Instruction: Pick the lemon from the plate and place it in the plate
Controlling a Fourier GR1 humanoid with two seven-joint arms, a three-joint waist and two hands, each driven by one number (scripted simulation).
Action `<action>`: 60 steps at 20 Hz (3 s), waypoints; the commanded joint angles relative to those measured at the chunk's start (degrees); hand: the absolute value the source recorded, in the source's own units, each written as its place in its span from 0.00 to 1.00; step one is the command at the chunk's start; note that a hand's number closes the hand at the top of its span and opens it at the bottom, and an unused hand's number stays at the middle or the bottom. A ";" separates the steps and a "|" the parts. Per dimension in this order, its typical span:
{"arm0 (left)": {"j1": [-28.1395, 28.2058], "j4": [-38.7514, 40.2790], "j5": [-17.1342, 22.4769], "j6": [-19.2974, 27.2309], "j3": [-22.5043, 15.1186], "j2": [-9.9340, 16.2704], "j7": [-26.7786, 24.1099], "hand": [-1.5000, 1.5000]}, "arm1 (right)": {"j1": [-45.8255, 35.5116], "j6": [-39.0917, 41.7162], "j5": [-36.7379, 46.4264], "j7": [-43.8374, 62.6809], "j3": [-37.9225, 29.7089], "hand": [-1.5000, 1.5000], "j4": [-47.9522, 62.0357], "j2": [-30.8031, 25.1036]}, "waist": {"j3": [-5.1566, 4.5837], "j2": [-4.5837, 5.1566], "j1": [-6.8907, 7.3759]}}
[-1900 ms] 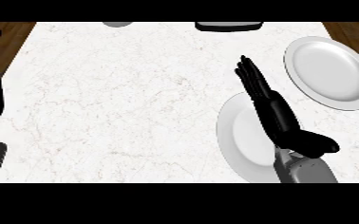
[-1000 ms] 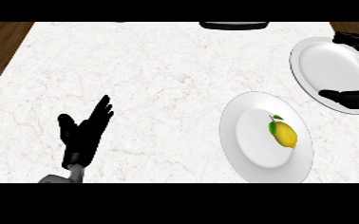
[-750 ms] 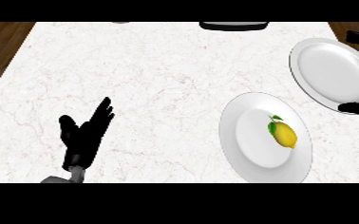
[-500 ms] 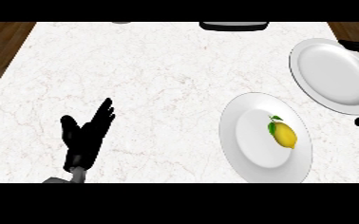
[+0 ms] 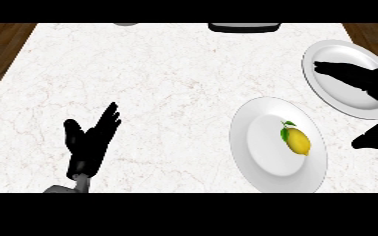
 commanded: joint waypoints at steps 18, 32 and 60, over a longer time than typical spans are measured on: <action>2.15 -0.55 -4.73 -4.82 5.33 -3.97 0.64 0.50 | 10.85 -0.04 20.24 5.65 1.51 0.00 -6.39 15.12 | 0.01 0.14 0.23; -2.67 4.20 -9.08 -5.10 7.15 -7.97 2.11 0.50 | 10.26 -5.88 34.38 5.85 1.13 0.00 -0.30 20.39 | 0.01 0.17 0.10; 3.49 -0.83 -11.00 -6.69 9.86 -8.96 2.57 0.50 | 17.80 -19.08 41.91 19.24 -2.33 1.00 -1.49 42.47 | -0.07 -0.57 -2.44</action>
